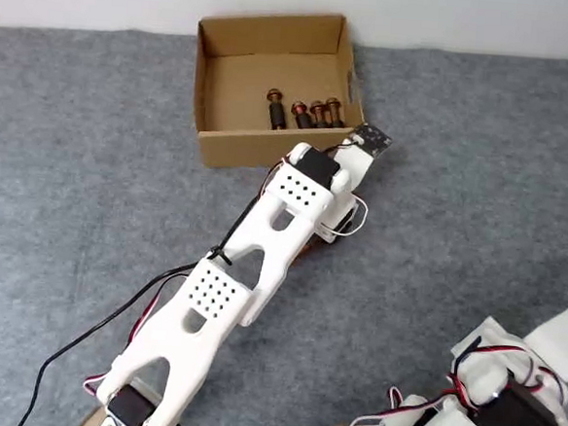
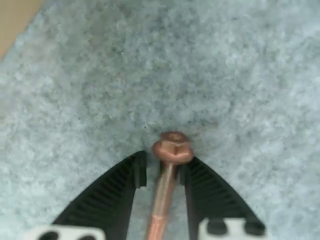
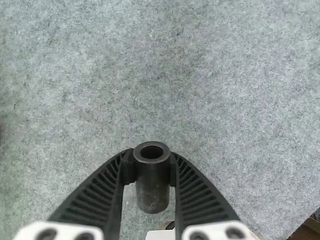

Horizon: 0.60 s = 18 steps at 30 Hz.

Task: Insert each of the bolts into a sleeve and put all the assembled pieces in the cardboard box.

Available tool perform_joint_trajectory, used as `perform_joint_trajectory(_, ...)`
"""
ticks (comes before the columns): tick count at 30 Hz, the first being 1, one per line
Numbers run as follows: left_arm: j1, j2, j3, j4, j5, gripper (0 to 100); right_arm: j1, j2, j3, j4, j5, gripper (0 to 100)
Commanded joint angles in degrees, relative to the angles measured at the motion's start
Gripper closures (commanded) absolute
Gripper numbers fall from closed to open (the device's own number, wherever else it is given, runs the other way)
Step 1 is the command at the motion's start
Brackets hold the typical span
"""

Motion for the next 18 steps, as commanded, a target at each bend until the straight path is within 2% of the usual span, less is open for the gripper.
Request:
perform_joint_trajectory(1,0.18,0.62,-1.71,0.88,2.64,89,0.66,0.57,-0.18,-0.84,0.62,99.0)
perform_joint_trajectory(4,0.18,0.62,-1.54,0.88,2.29,91,0.66,0.57,-0.18,-0.84,0.62,99.0)
perform_joint_trajectory(8,0.53,0.09,-1.89,0.97,2.46,100,0.66,0.57,-0.18,-0.84,0.62,99.0)
perform_joint_trajectory(18,0.62,-3.6,-4.44,1.05,2.64,100,0.66,0.57,-0.18,-0.84,0.62,99.0)
